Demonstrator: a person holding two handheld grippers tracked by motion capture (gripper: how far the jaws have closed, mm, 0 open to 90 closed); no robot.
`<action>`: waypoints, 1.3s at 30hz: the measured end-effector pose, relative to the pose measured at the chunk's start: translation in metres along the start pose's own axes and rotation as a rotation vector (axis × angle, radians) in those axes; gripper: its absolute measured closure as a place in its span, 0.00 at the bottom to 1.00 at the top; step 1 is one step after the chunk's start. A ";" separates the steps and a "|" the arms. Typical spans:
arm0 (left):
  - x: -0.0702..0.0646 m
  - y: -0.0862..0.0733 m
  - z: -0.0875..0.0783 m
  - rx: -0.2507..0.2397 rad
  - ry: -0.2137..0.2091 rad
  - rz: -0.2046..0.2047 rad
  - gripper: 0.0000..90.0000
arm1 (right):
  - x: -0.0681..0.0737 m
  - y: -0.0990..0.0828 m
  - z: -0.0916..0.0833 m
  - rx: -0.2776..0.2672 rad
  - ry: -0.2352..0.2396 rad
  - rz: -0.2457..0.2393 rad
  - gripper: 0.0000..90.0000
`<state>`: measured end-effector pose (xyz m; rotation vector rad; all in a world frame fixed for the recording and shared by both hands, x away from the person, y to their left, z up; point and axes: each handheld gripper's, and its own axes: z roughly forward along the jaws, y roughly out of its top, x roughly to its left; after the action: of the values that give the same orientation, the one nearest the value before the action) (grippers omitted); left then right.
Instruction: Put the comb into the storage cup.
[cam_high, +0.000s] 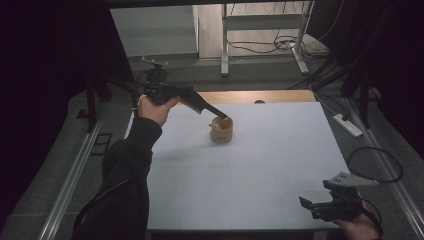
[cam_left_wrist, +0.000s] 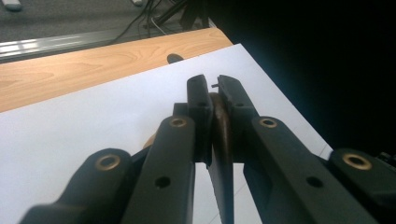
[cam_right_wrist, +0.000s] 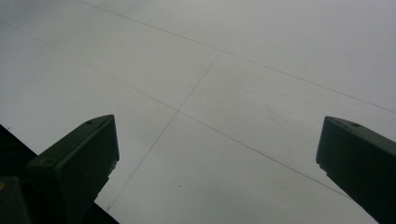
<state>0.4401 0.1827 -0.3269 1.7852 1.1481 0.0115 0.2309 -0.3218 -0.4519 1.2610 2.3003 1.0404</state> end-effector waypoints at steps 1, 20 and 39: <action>-0.001 0.001 0.003 0.006 0.006 0.006 0.93 | 0.000 0.000 0.000 0.001 -0.001 0.002 0.00; -0.006 0.005 0.025 0.059 0.052 0.044 0.93 | 0.000 0.000 0.000 0.001 0.001 0.005 0.00; -0.015 0.011 0.046 0.118 0.109 0.086 0.93 | -0.001 0.000 0.000 0.003 0.005 0.004 0.00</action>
<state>0.4612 0.1385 -0.3368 1.9581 1.1685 0.0956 0.2313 -0.3224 -0.4523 1.2659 2.3047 1.0424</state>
